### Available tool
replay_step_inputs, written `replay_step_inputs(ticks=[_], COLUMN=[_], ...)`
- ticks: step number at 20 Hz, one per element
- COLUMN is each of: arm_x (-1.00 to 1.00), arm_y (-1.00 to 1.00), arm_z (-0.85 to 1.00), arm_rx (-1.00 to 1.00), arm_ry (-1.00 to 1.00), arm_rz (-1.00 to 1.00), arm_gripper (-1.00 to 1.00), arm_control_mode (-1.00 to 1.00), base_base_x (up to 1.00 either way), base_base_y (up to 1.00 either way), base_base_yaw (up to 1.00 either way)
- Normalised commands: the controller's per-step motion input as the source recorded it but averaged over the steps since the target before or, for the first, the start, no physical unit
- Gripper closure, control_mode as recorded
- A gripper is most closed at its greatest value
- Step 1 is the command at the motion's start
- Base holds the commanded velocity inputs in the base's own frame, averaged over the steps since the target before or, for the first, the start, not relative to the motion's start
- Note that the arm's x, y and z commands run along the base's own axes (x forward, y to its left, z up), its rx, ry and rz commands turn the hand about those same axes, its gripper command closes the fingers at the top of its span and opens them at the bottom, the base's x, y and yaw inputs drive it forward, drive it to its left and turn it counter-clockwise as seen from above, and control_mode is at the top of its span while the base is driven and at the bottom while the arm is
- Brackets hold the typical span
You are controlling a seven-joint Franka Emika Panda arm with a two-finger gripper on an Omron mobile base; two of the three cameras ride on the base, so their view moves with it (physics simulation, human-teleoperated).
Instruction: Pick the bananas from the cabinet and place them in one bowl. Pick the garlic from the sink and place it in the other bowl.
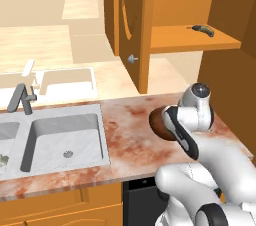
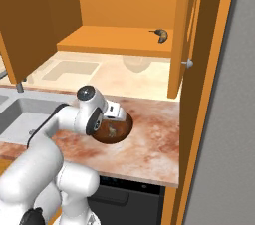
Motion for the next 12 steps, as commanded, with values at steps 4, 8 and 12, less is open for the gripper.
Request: replay_step_inputs(ticks=[4,8,12], arm_x=[-0.35,-0.27,-0.21], arm_y=[-0.01,0.0,-0.02], arm_z=[0.42,0.42,0.34], arm_rx=[0.0,0.0,0.0], arm_ry=[-0.16,-0.13,-0.16], arm_rz=[0.0,0.0,0.0], arm_gripper=[-1.0,-1.0,-1.0], arm_control_mode=[-1.0,-1.0,-1.0], base_base_x=[0.0,0.0,0.0], base_base_y=[0.0,0.0,0.0], base_base_yaw=[0.0,0.0,0.0])
